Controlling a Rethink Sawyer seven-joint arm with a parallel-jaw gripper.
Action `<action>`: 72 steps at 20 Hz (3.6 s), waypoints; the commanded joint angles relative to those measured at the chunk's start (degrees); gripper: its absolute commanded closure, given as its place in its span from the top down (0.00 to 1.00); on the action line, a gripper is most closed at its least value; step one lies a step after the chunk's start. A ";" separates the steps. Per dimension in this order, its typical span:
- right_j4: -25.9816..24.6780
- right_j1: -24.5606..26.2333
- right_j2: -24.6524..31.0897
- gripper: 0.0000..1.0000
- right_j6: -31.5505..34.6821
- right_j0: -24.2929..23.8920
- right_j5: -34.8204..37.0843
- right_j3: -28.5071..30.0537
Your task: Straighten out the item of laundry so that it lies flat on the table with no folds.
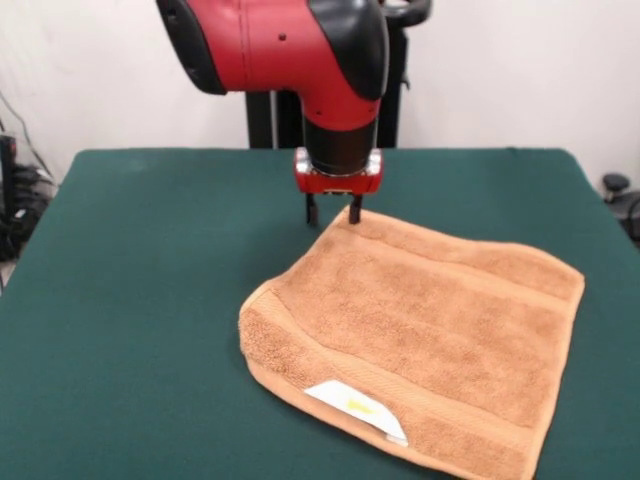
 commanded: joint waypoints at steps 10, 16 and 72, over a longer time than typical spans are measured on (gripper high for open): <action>15.65 19.50 -4.31 1.00 21.96 17.66 9.03 -8.60; 32.43 25.98 -0.38 1.00 22.62 13.82 14.80 -7.33; 58.65 30.85 3.54 1.00 10.96 14.98 9.06 -2.62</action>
